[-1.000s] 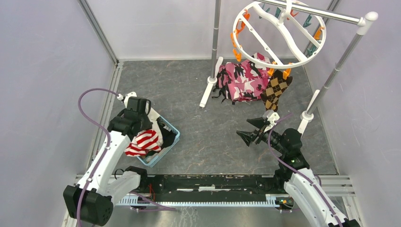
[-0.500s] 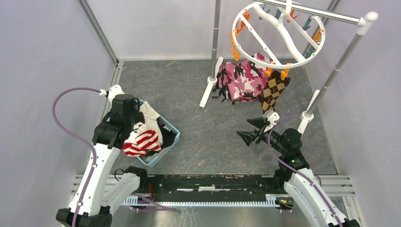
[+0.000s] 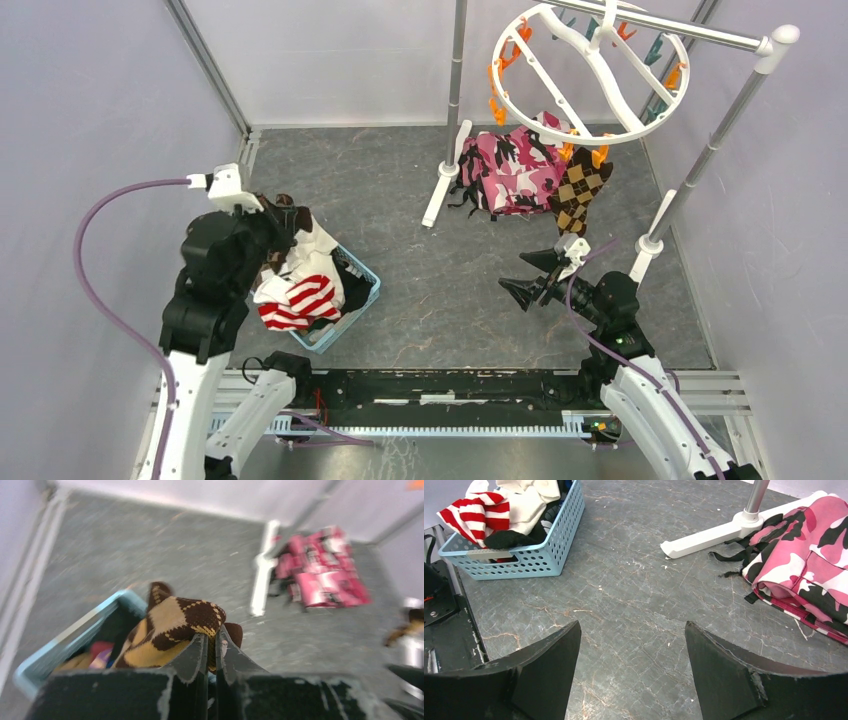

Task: Clip the socks to the hanger
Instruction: Pick up the sock from the bin.

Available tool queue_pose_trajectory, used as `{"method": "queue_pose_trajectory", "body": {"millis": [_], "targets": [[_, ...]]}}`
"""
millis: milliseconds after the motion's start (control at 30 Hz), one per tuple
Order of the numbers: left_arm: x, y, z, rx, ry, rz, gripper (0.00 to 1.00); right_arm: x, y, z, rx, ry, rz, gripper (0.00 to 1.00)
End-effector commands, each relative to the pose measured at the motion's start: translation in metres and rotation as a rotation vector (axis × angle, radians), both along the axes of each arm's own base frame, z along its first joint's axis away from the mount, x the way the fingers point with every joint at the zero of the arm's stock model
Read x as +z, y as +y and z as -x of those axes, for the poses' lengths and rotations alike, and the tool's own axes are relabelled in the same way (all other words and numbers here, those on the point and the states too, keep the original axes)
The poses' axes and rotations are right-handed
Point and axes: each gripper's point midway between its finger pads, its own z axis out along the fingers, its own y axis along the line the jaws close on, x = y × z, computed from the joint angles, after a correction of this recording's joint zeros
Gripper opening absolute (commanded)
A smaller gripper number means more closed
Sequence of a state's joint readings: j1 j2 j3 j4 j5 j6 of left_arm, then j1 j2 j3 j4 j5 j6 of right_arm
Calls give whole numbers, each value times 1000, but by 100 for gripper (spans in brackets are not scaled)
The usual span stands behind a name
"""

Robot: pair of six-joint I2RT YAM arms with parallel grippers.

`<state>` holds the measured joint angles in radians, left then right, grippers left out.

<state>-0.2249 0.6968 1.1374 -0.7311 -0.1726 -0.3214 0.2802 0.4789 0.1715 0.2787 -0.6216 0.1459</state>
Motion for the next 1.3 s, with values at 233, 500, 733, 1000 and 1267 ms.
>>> {"method": "queue_pose_trajectory", "body": {"millis": [233, 500, 733, 1000, 1267], "targets": [[106, -144, 19, -859, -409, 317, 2, 49, 28, 29, 195, -191, -79, 83], [72, -226, 43, -1173, -390, 455, 2, 87, 46, 41, 254, -376, -86, 83], [38, -267, 66, -1360, -391, 479, 2, 80, 55, 33, 235, -376, -60, 83], [16, -277, 97, -1544, -405, 519, 2, 62, 64, 32, 266, -341, -25, 84], [11, -283, 100, -1588, -420, 500, 2, 42, 95, 42, 334, -265, 6, 81]]}}
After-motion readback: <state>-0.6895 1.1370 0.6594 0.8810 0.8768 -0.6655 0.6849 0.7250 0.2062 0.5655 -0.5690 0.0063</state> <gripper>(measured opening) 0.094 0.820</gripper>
